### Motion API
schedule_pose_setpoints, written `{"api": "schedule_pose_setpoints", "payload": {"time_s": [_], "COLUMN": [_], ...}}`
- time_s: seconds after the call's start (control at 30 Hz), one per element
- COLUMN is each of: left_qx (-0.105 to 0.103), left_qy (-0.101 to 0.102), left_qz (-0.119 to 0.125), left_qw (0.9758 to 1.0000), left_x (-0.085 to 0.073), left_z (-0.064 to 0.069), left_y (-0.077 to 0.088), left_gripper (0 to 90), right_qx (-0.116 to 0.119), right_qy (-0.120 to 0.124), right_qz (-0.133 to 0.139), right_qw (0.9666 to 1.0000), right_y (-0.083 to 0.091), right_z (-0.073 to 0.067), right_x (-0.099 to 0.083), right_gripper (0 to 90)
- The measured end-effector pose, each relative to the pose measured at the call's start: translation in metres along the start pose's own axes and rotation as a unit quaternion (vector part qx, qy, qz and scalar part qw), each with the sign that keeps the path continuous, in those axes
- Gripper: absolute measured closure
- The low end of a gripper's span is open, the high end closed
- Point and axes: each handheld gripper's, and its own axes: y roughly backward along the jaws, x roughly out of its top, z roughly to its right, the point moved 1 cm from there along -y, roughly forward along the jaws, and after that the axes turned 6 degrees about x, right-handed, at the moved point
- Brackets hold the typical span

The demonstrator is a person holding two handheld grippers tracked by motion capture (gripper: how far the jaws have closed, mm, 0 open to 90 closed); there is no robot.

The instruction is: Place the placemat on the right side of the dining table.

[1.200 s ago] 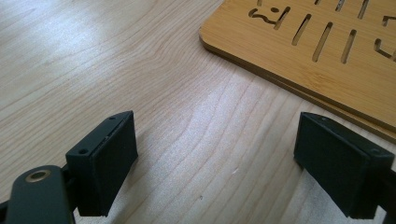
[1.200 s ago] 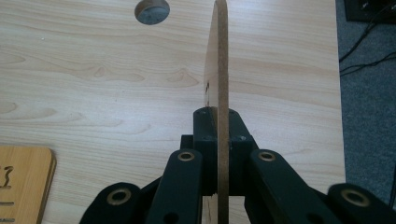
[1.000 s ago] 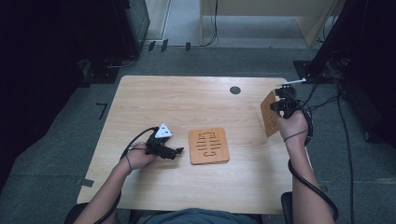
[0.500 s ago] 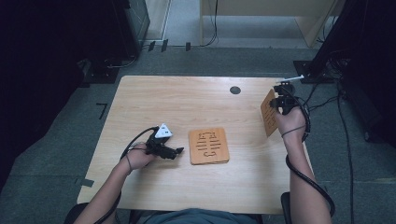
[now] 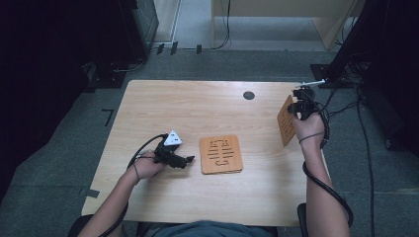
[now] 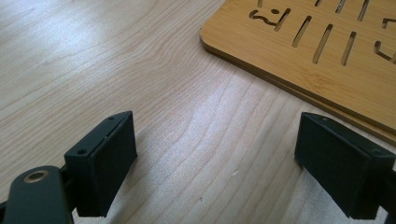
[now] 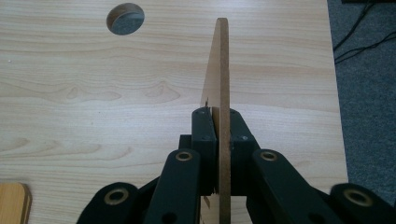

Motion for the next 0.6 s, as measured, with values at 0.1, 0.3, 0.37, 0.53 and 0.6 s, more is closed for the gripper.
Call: {"api": "schedule_pose_setpoints", "payload": {"time_s": [0.1,0.3,0.37,0.53,0.6], "left_qx": [0.000,0.000,0.000,0.000,0.000], "left_qy": [-0.001,-0.001,0.000,0.001,0.001], "left_qz": [0.000,0.000,0.000,0.001,0.001], "left_qw": [1.0000,1.0000,1.0000,1.0000,1.0000], "left_x": [0.000,0.000,0.000,0.000,0.000], "left_z": [0.000,0.000,0.000,0.000,0.000], "left_y": [0.000,0.000,0.000,0.000,0.000], "left_gripper": [11.8,11.8,11.8,11.8,11.8], "right_qx": [0.000,0.001,-0.001,-0.006,-0.007], "right_qy": [-0.001,0.004,0.006,0.009,0.008], "right_qz": [-0.001,0.003,0.001,0.000,-0.002], "right_qw": [1.0000,1.0000,1.0000,0.9999,0.9999], "right_y": [0.000,0.006,0.007,0.011,0.012], "right_z": [0.003,0.004,0.005,0.008,0.010], "right_x": [0.000,0.001,0.001,0.002,0.001], "right_gripper": [85.5,83.0,82.0,81.5,81.6]}}
